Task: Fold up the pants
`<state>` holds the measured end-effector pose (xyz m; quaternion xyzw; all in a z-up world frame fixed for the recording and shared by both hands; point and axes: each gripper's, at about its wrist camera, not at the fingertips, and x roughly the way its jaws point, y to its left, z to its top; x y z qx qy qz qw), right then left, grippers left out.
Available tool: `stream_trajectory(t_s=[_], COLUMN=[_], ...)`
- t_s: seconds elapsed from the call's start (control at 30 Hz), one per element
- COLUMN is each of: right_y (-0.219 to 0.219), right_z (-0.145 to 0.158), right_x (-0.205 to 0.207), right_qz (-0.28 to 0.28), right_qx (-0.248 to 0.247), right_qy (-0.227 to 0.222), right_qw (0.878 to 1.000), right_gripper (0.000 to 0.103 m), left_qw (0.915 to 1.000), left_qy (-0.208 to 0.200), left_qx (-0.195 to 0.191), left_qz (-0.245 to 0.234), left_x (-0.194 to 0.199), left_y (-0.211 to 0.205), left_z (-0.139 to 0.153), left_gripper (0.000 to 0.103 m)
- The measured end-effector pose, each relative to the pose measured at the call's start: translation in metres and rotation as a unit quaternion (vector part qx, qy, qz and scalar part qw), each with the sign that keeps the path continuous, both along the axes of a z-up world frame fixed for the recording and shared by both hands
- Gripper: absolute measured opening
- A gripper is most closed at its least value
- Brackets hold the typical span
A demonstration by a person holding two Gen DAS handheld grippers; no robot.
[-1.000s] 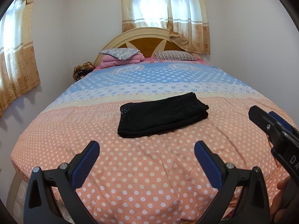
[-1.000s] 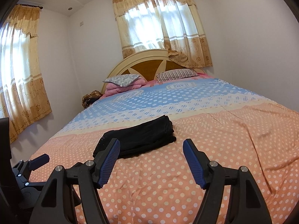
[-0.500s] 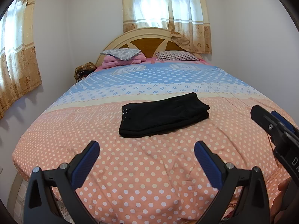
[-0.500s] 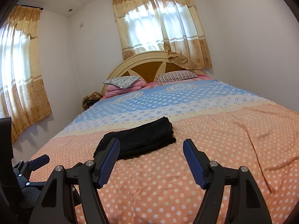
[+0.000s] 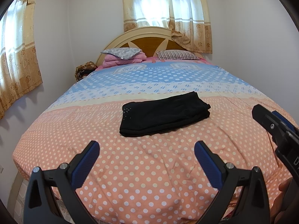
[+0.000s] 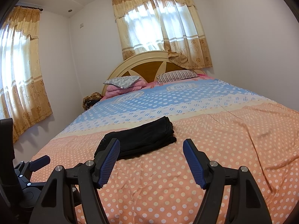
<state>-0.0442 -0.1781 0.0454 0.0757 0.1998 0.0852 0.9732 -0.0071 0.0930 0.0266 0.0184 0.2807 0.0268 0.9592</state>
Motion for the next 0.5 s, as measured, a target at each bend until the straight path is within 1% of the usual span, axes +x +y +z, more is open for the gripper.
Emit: stream_trajectory(t_s=[0.5], right_y=[-0.0002], right_z=[-0.0003], right_x=[0.0002], right_qz=[0.000], right_qx=[0.001], right_qy=[0.001], right_qw=[1.000], right_gripper=[0.072], left_qw=[1.0000], left_qy=[0.002], left_qx=[0.000], left_qz=[0.003], left_x=[0.0002], left_y=[-0.0005], left_z=[-0.0001], left_gripper=[0.103])
